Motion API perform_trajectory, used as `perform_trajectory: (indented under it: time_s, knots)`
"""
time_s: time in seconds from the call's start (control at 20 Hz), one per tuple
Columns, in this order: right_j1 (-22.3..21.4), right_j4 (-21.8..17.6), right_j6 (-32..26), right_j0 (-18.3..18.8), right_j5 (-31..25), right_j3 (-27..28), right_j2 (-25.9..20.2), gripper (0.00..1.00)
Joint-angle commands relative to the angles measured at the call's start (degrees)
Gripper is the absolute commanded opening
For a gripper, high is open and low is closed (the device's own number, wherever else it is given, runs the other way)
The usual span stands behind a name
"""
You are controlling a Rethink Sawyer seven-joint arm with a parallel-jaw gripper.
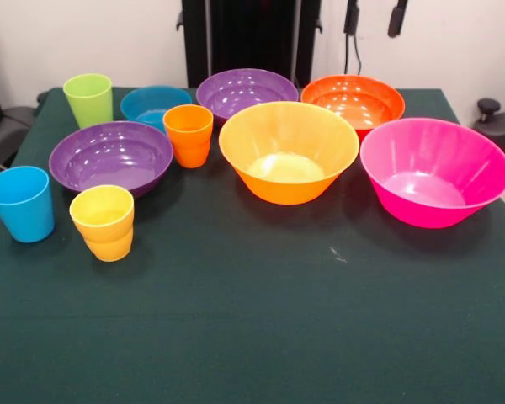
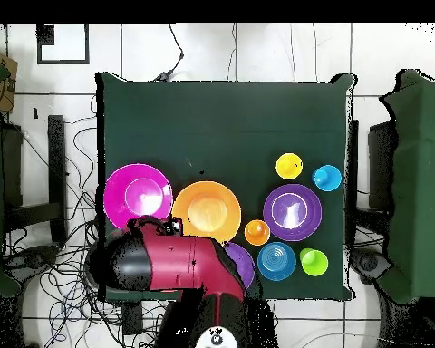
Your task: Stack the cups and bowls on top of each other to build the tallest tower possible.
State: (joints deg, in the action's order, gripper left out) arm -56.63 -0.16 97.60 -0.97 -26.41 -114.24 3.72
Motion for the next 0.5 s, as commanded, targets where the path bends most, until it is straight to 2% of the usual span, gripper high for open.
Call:
perform_trajectory:
  time_s: [0.05, 0.2, 0.4, 0.5]
  knots:
    - [8.14, -1.62, 8.55, -0.36, 3.65, 4.24, -1.63, 1.00]
    - [8.96, -0.74, 8.68, -0.03, 3.57, 5.37, -1.89, 1.00]
    - [10.21, -0.04, 9.74, -0.97, 0.18, 9.11, -0.40, 1.00]
    - [11.09, 0.26, 9.99, -1.11, 1.01, 9.89, -0.40, 1.00]
